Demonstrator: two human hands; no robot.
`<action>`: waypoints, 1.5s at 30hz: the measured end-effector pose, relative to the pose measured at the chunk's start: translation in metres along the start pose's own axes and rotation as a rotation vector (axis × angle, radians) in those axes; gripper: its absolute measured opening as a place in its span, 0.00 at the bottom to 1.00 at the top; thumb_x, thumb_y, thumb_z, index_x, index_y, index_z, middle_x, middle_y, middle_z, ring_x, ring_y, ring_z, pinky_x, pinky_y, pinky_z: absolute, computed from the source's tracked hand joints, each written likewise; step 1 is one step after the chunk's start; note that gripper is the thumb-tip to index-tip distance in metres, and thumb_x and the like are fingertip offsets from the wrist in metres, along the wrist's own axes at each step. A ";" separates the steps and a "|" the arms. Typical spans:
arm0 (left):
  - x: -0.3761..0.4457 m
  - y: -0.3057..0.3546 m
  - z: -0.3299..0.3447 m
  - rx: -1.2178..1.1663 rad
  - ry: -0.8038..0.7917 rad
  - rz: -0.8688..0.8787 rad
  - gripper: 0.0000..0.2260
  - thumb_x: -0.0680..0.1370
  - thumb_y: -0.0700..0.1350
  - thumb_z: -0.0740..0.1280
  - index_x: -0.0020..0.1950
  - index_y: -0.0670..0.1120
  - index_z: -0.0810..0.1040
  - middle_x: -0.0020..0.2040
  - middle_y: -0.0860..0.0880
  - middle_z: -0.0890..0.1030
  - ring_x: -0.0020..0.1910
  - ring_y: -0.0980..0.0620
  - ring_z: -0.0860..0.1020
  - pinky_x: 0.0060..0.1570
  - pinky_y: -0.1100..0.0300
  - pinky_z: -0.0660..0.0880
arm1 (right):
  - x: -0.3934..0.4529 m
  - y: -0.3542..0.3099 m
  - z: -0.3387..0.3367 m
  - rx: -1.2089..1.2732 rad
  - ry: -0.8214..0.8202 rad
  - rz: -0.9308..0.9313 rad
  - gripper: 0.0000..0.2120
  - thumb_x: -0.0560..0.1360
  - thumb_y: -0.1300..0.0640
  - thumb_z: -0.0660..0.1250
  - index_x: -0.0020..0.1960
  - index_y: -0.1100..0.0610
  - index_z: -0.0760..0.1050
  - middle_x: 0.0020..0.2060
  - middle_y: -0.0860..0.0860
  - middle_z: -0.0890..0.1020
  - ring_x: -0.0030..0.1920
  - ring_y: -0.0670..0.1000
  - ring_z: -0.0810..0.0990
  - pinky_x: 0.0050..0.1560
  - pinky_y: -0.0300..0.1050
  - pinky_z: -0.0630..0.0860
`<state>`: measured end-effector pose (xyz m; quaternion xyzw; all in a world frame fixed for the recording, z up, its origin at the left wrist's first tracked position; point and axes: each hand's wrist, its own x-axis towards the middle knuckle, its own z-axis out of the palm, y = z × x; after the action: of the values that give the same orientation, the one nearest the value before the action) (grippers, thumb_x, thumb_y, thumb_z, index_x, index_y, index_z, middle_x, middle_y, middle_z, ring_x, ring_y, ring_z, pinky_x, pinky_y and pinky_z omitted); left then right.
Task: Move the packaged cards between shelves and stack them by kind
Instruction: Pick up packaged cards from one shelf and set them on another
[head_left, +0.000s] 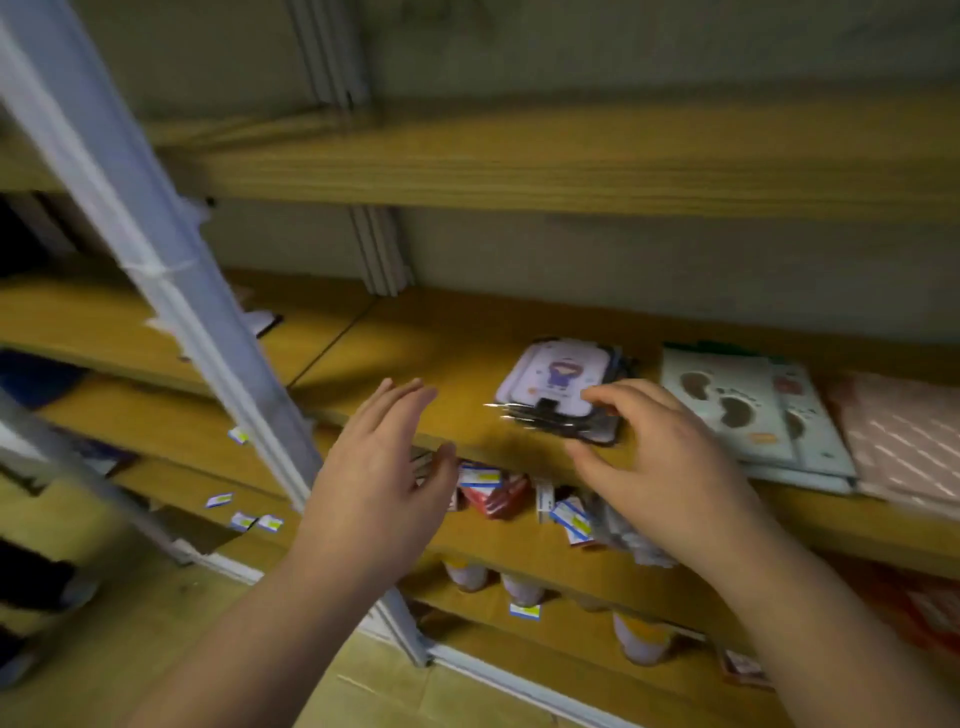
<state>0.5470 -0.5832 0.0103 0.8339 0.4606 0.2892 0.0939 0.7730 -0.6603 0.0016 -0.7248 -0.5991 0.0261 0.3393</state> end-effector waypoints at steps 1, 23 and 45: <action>-0.005 -0.019 -0.014 0.005 0.010 -0.009 0.25 0.79 0.51 0.68 0.76 0.50 0.69 0.76 0.55 0.69 0.76 0.62 0.56 0.70 0.66 0.54 | 0.002 -0.019 0.013 0.000 -0.005 -0.016 0.23 0.72 0.43 0.69 0.65 0.47 0.75 0.59 0.44 0.77 0.59 0.46 0.76 0.55 0.42 0.74; -0.047 -0.348 -0.179 0.019 0.049 -0.212 0.25 0.79 0.53 0.67 0.76 0.53 0.69 0.72 0.60 0.70 0.73 0.67 0.55 0.69 0.62 0.59 | 0.063 -0.324 0.252 0.019 -0.218 -0.223 0.23 0.75 0.41 0.65 0.69 0.43 0.71 0.63 0.37 0.72 0.63 0.38 0.68 0.60 0.34 0.62; 0.143 -0.497 -0.167 0.128 -0.122 -0.180 0.29 0.77 0.60 0.63 0.77 0.53 0.66 0.74 0.51 0.72 0.73 0.49 0.68 0.69 0.52 0.67 | 0.216 -0.373 0.354 -0.026 -0.158 -0.097 0.22 0.76 0.43 0.65 0.68 0.47 0.73 0.63 0.43 0.75 0.63 0.44 0.70 0.62 0.41 0.70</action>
<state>0.1559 -0.2064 -0.0066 0.8096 0.5444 0.1984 0.0938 0.3585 -0.2865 0.0043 -0.6951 -0.6585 0.0590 0.2823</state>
